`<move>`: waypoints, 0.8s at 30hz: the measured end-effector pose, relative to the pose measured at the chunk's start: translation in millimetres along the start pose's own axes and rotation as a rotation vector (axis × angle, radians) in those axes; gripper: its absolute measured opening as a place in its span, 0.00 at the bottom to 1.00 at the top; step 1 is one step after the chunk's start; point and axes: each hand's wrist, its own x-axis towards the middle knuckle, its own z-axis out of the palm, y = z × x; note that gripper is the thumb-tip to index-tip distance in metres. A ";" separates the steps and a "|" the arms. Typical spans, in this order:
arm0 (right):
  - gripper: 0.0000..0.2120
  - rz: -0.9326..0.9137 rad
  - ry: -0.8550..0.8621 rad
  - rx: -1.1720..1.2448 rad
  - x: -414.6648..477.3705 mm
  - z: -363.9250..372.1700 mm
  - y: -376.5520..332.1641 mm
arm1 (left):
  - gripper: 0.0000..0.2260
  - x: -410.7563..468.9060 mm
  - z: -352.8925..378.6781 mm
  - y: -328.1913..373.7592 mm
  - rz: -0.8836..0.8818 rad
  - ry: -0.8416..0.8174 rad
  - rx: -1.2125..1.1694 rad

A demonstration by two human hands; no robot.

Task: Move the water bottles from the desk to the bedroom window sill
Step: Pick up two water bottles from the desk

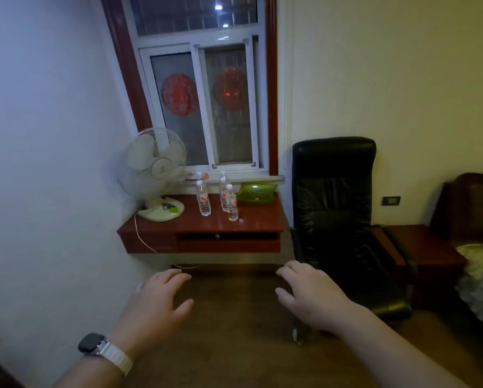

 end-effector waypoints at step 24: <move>0.22 0.074 -0.188 -0.064 268.7 72.7 -25.3 | 0.23 242.0 51.5 -132.4 0.071 -0.085 -0.130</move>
